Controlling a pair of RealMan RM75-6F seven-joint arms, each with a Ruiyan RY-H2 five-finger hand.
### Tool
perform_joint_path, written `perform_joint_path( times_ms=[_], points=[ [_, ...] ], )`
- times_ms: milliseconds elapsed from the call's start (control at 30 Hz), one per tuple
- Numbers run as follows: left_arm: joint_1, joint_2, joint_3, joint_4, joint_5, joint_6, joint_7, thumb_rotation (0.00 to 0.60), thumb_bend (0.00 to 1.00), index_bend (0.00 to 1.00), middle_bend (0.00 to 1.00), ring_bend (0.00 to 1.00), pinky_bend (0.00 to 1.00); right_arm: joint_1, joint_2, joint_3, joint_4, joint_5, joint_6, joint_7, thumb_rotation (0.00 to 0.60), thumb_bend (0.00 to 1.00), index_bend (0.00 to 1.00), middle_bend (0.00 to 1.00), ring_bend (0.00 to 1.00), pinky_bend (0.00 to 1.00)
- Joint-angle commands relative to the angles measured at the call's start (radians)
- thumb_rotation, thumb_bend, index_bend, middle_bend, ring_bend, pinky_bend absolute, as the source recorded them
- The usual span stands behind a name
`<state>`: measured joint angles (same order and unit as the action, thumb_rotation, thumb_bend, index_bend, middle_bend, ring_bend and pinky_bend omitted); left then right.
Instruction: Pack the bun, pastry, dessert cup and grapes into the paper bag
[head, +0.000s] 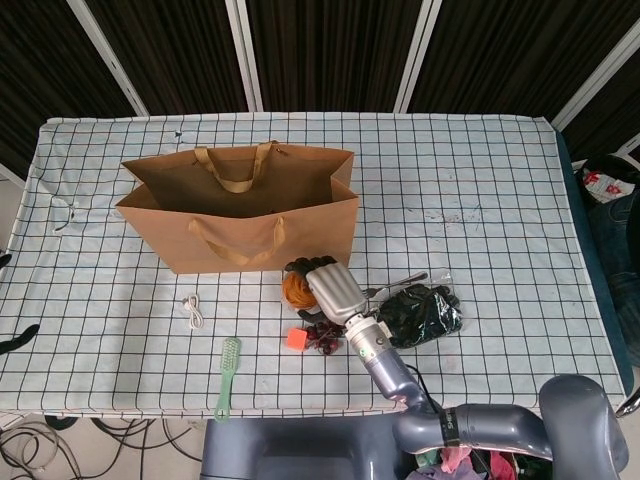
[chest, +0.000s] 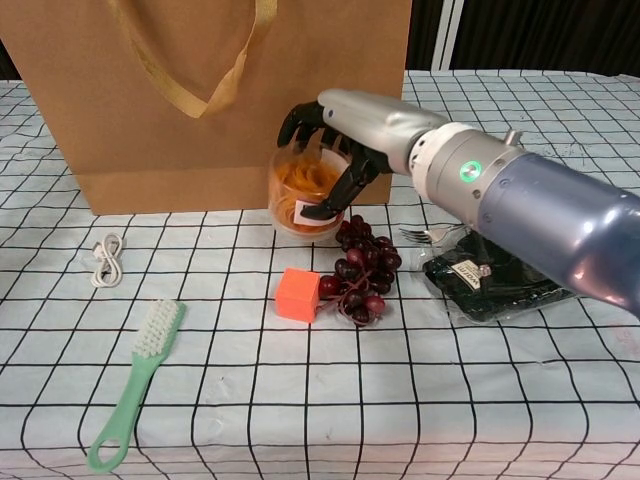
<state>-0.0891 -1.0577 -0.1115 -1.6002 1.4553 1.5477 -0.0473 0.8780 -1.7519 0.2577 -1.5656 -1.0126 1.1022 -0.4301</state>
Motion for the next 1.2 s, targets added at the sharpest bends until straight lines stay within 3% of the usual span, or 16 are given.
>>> perform_joint_path(
  times_ms=[33,300,567,700,900,1200],
  points=[
    [0.000,-0.001,0.000,0.000,-0.001,0.001,0.003,0.600,0.03,0.12,0.07,0.00,0.05,-0.049,0.072,-0.023,-0.078,-0.038,0.044,0.009,0.600,0.35,0.29,0.33,0.38,0.28],
    [-0.001,-0.007,0.001,-0.003,0.000,-0.001,0.018,0.600,0.03,0.12,0.07,0.00,0.05,-0.173,0.272,-0.086,-0.266,-0.120,0.155,0.016,0.600,0.35,0.29,0.33,0.38,0.28],
    [-0.001,-0.008,0.003,-0.005,0.003,-0.002,0.023,0.600,0.03,0.13,0.07,0.00,0.05,-0.306,0.526,-0.072,-0.407,-0.128,0.276,0.067,0.600,0.35,0.29,0.33,0.38,0.28],
    [0.000,-0.007,0.006,-0.008,0.010,0.001,0.021,0.600,0.03,0.13,0.07,0.00,0.05,-0.356,0.635,-0.007,-0.430,-0.108,0.339,0.131,0.600,0.35,0.30,0.33,0.38,0.28],
    [0.002,-0.006,0.005,-0.009,0.011,0.005,0.018,0.600,0.03,0.13,0.07,0.00,0.05,-0.362,0.696,0.085,-0.435,-0.121,0.366,0.235,0.600,0.35,0.30,0.33,0.38,0.28],
    [0.005,0.001,0.003,-0.010,0.008,0.009,0.002,0.600,0.03,0.13,0.07,0.00,0.05,-0.255,0.638,0.236,-0.371,-0.123,0.374,0.292,0.600,0.35,0.30,0.33,0.38,0.28]
  ],
)
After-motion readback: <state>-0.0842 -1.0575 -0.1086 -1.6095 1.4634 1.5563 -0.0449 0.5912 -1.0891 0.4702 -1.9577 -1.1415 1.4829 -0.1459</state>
